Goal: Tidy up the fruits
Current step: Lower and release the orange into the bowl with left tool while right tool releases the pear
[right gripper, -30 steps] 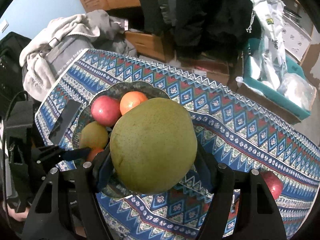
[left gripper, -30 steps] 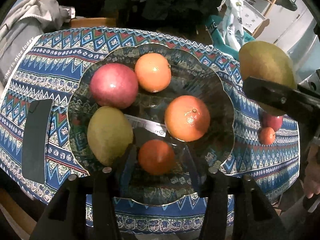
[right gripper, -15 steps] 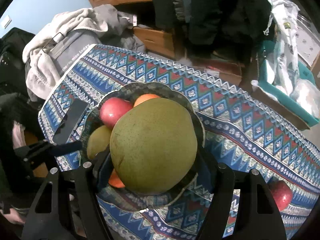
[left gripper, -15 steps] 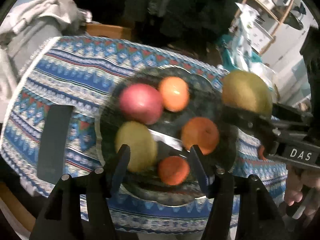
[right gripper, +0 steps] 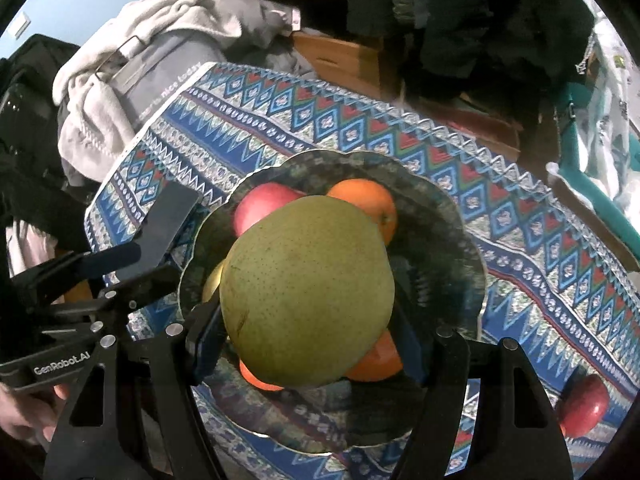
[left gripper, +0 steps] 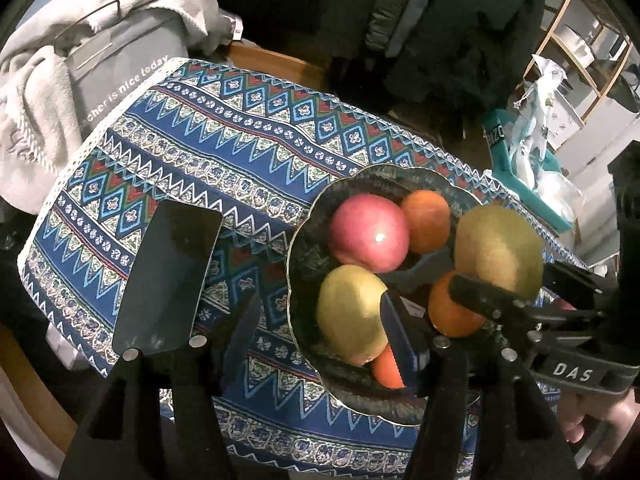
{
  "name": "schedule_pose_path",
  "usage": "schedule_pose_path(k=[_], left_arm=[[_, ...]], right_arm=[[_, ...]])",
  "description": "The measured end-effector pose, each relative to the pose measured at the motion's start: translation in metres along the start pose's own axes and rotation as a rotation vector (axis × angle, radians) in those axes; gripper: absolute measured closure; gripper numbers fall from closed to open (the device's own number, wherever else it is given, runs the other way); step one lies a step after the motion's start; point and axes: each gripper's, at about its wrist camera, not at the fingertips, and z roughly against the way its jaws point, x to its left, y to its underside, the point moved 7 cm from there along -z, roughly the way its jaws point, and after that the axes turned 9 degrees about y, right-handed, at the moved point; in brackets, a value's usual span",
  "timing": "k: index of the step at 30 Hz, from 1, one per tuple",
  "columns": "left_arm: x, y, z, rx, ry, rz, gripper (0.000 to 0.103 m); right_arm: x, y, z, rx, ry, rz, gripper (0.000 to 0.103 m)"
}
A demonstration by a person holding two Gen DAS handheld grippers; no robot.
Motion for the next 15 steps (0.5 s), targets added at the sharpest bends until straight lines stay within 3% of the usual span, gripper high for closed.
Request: schedule_pose_path(k=[9, 15], left_arm=[[-0.002, 0.0, 0.003, -0.004, 0.017, -0.001, 0.039], [-0.003, -0.002, 0.007, -0.014, 0.026, 0.003, 0.039]], right_arm=[[0.006, 0.013, -0.023, 0.074, 0.008, -0.002, 0.03], [0.011, 0.005, -0.006, 0.014, -0.021, -0.003, 0.031]])
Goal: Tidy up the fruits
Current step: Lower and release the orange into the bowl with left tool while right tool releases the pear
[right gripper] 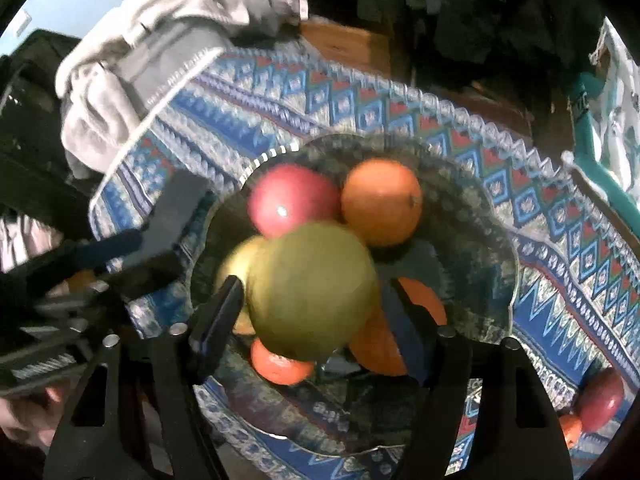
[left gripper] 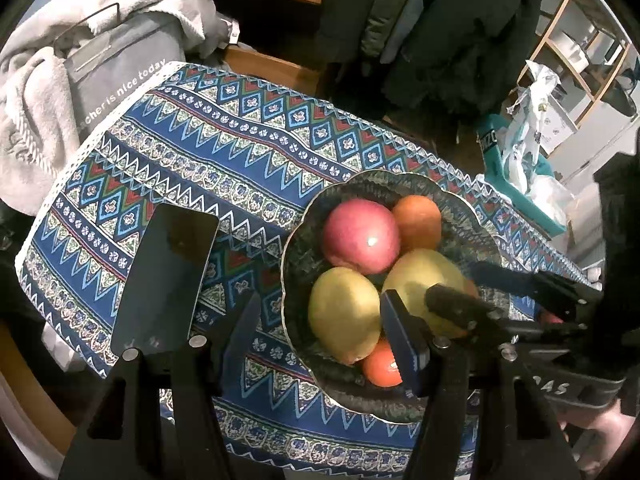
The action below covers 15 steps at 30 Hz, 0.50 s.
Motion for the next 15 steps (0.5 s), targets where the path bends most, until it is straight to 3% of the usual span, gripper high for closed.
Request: schedule_pose_path(k=[5, 15], left_arm=[[-0.003, 0.0, 0.002, -0.004, 0.004, -0.006, 0.039], [-0.032, 0.0, 0.005, -0.008, 0.031, -0.06, 0.039]], right_arm=[[-0.007, -0.009, 0.017, -0.033, -0.002, -0.023, 0.031], [-0.044, -0.002, 0.047, -0.081, 0.101, -0.051, 0.031]])
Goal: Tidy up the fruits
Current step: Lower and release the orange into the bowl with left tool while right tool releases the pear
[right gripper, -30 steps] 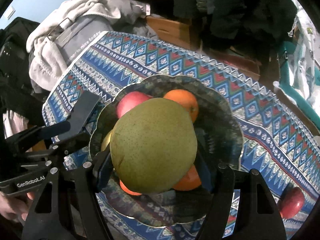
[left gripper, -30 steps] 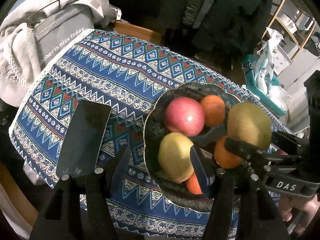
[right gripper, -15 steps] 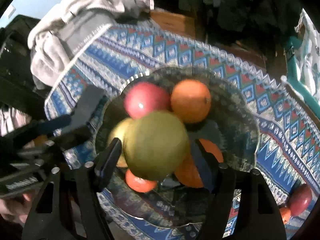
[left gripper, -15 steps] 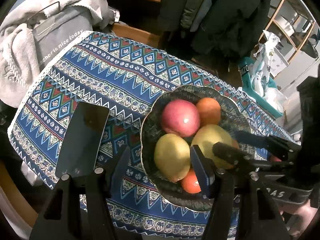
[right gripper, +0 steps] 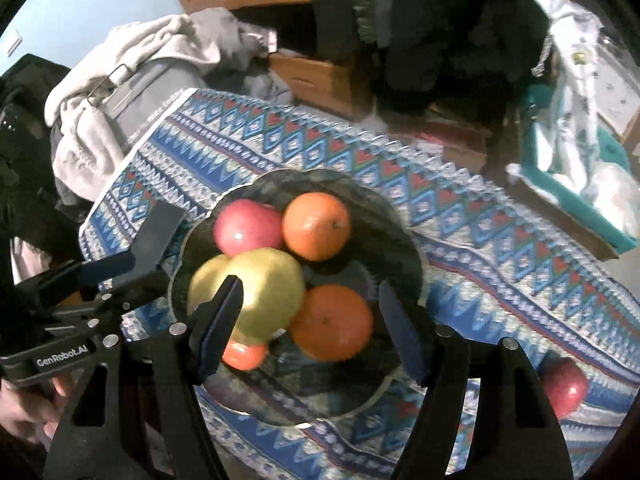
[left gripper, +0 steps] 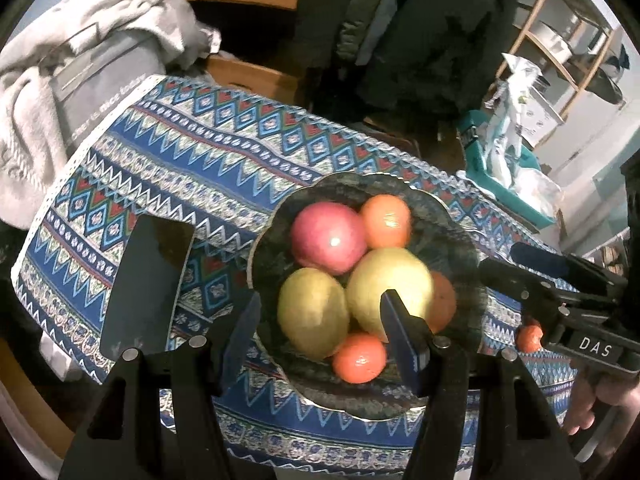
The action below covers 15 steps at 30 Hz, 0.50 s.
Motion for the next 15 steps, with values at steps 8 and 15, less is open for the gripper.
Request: schedule_pose_path(k=[8, 15], left_arm=[[-0.036, -0.003, 0.007, -0.023, 0.001, -0.091, 0.035], [-0.061, -0.002, 0.012, -0.033, 0.004, -0.141, 0.035]], right_arm=[[-0.029, 0.009, 0.028, -0.04, 0.089, 0.004, 0.031], [-0.05, 0.019, 0.052, -0.06, 0.141, -0.009, 0.031]])
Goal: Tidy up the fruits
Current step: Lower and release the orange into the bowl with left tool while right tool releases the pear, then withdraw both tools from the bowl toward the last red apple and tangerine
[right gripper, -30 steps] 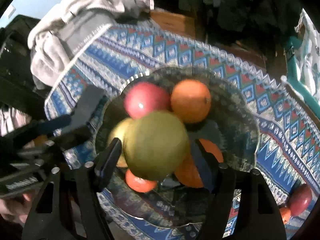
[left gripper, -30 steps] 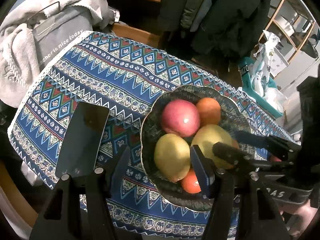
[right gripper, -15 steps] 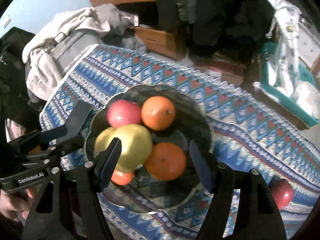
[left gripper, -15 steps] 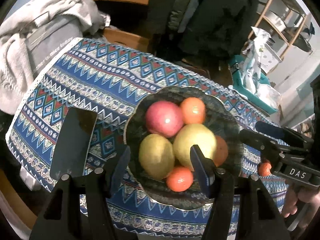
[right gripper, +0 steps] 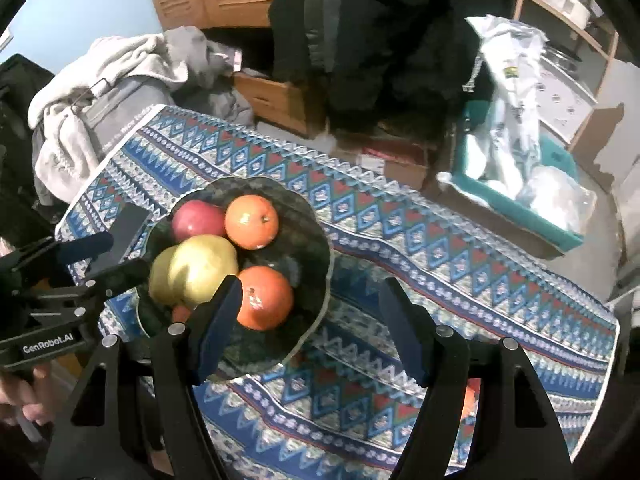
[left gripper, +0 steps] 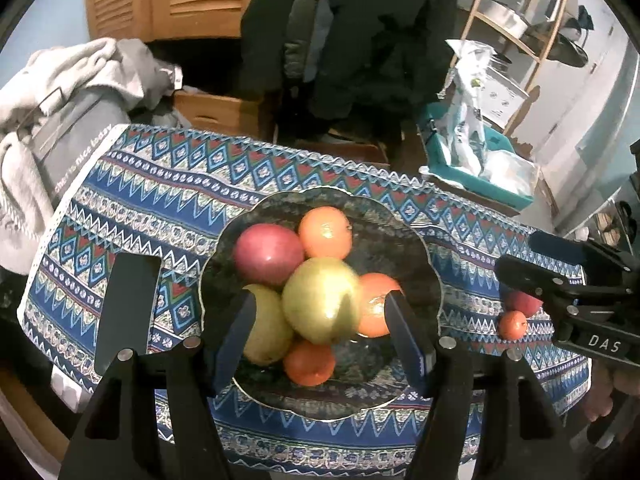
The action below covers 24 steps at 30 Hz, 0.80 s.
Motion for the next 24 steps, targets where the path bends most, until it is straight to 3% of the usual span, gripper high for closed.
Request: schedule_pose_path(k=[5, 24], left_arm=[[-0.017, -0.001, 0.0, -0.007, -0.027, -0.049, 0.03], [-0.092, 0.002, -0.008, 0.011, -0.006, -0.17, 0.027]], right_arm=[[-0.017, 0.008, 0.012, -0.011, 0.018, -0.021, 0.03], [-0.097, 0.053, 0.04, -0.013, 0.114, -0.117, 0.026]])
